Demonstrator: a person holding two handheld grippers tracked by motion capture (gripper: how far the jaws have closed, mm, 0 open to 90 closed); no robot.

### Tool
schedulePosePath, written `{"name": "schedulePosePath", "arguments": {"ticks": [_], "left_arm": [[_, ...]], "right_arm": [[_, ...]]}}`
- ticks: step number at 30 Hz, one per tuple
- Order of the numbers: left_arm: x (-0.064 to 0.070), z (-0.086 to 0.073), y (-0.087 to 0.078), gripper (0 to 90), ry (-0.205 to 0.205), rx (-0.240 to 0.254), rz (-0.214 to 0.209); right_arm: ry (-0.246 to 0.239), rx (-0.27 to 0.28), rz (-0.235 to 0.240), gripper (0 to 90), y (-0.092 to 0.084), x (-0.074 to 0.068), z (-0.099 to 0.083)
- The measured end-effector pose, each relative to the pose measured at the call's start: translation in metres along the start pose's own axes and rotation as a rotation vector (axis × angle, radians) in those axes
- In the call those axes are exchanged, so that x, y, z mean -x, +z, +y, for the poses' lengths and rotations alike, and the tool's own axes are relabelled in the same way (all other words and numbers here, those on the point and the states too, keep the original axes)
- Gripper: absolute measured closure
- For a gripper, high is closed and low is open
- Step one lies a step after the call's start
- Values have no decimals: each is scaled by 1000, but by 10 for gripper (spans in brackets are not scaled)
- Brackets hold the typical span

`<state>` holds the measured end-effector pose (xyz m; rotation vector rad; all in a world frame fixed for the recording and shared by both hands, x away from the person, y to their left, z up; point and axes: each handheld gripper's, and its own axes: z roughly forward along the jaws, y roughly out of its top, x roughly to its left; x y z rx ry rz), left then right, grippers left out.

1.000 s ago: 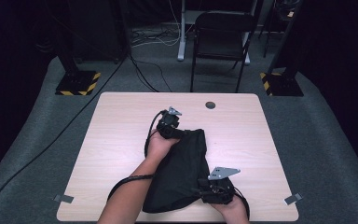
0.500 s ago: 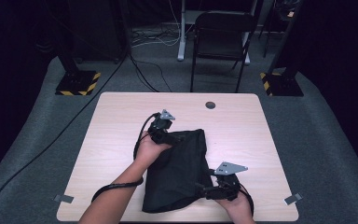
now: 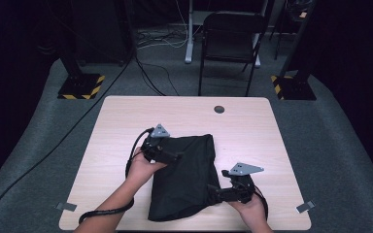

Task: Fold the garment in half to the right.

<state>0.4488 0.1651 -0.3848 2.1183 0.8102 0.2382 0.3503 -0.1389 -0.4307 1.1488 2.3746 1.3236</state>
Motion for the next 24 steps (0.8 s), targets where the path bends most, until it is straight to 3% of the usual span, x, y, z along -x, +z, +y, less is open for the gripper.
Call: {"name": "schedulePosePath", "arguments": {"ticks": [7,16,24], "left_arm": [[-1,-22,-19,134,-22,17,6],[-12,-48,-34,124,-110,59,10],[-25,-70,-43,120,-157,66,69]], "right_arm": [[18,14,-21,157,-3,8,3],[55,7,-40,128,-5,19,2],[84,-15,-65,122,-3,28,-2]]}}
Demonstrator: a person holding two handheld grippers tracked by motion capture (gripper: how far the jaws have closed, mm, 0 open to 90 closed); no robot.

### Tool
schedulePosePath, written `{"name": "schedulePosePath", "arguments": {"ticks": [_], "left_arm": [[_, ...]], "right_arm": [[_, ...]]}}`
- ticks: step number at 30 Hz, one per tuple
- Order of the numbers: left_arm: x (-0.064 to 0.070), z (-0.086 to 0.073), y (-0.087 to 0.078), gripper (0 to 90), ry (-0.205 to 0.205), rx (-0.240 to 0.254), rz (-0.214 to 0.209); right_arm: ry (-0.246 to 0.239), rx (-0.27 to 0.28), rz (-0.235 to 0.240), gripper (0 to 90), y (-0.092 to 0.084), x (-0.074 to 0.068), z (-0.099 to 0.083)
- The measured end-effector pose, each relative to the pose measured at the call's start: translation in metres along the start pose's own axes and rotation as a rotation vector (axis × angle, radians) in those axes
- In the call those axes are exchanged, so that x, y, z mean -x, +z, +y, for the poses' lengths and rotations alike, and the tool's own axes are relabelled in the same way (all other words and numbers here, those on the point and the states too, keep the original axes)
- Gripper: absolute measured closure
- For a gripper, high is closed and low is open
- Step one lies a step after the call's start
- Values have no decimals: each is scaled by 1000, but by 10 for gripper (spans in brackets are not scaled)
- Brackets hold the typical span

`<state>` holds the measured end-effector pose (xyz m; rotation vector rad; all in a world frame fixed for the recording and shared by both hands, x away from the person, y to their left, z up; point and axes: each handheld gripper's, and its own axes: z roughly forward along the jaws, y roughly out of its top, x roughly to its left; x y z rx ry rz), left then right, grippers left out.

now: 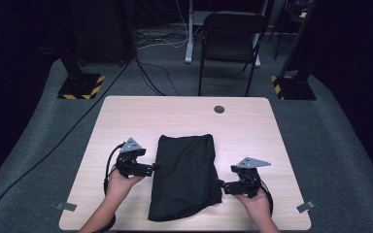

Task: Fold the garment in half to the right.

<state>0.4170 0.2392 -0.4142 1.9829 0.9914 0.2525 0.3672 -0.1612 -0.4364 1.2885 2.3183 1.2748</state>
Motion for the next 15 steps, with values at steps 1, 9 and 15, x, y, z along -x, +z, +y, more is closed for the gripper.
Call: {"name": "schedulePosePath", "arguments": {"ticks": [1,9,15], "left_arm": [[-3,-2,-1,120,-14,5,2],[-23,-18,-9,116,-71,13,46],[-42,-30,-14,86,-160,42,104]], "right_arm": [[2,-1,-5,120,0,1,0],[41,-33,-26,112,6,13,-6],[96,-22,-66,52,9,21,-11]]}}
